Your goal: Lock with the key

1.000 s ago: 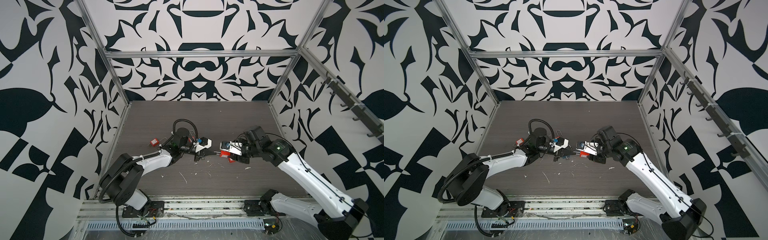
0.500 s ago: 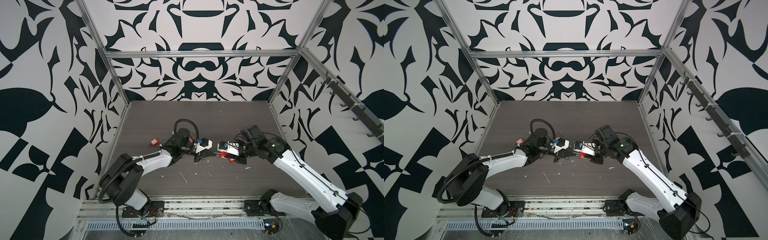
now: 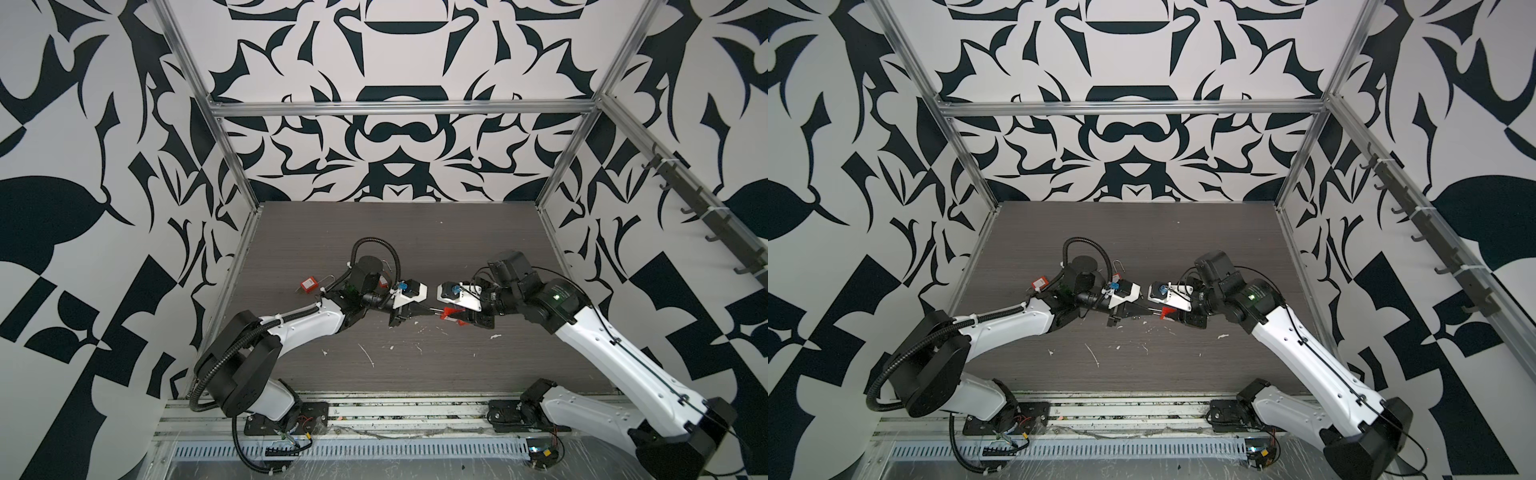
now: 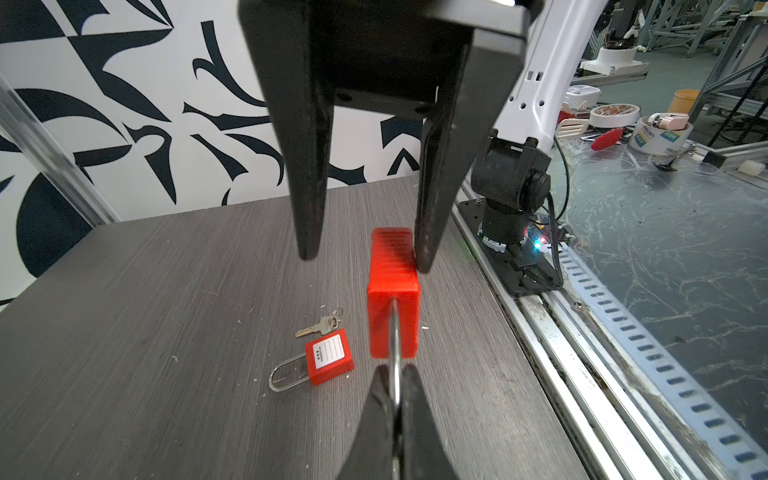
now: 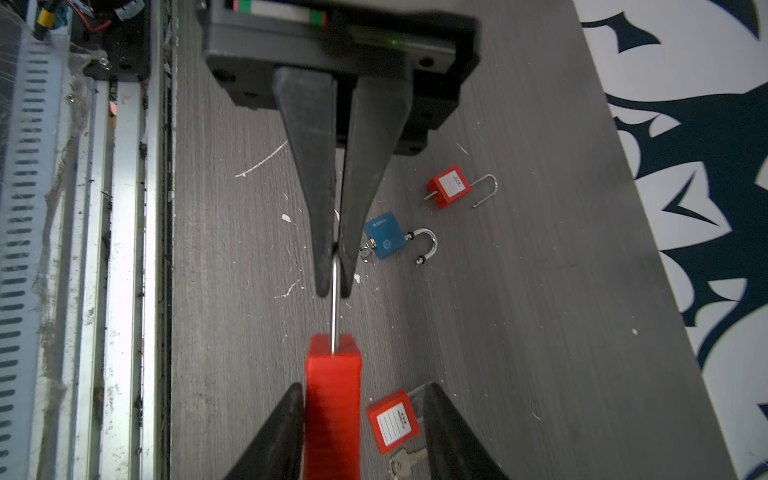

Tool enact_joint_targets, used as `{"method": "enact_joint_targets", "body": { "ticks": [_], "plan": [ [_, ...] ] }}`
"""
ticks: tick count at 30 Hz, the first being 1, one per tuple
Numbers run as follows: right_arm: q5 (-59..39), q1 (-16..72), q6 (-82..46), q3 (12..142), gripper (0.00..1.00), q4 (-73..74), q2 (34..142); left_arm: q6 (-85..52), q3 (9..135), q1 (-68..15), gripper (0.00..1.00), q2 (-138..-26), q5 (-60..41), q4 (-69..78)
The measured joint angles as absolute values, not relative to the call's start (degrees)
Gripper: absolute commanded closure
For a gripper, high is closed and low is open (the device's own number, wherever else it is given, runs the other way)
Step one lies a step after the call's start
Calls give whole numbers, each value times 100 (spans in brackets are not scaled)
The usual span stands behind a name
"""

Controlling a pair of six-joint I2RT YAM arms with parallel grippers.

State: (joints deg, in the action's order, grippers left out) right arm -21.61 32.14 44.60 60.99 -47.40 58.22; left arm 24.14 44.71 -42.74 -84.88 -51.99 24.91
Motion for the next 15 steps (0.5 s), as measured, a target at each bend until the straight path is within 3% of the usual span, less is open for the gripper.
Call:
{"method": "enact_joint_targets", "body": {
  "ticks": [6, 15],
  "plan": [
    [-1929, 2974, 4340, 6377, 50, -5428, 5614, 2556, 4480, -4265, 100, -8434, -5203, 2333],
    [-1800, 2858, 4080, 6364, 61, -5913, 5957, 2600, 4565, -4265, 100, -8434, -5223, 2198]
  ]
}}
